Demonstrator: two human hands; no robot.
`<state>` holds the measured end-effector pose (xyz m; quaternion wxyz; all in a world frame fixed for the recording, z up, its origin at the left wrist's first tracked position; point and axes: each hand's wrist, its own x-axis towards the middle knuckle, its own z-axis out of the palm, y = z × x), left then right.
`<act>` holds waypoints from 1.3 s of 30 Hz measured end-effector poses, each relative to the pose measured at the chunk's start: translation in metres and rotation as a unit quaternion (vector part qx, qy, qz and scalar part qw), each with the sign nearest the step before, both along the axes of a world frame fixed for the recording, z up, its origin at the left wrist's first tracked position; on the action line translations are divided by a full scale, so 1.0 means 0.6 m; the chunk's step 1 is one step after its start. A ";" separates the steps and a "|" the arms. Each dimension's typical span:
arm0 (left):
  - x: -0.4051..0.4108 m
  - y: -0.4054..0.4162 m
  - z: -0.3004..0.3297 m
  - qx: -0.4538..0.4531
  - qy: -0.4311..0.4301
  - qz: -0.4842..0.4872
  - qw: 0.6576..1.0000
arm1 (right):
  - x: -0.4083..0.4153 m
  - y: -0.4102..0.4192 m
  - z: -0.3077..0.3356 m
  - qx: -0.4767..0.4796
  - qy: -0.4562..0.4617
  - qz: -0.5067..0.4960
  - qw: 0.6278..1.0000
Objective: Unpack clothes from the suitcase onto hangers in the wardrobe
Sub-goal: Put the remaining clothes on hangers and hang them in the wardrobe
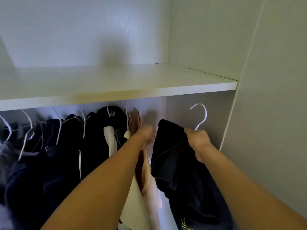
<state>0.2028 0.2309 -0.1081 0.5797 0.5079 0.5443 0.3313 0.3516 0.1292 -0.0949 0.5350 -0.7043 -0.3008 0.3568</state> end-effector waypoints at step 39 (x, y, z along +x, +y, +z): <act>0.029 0.006 0.013 0.102 0.096 -0.213 0.967 | 0.032 0.048 0.000 -0.035 0.094 0.001 0.995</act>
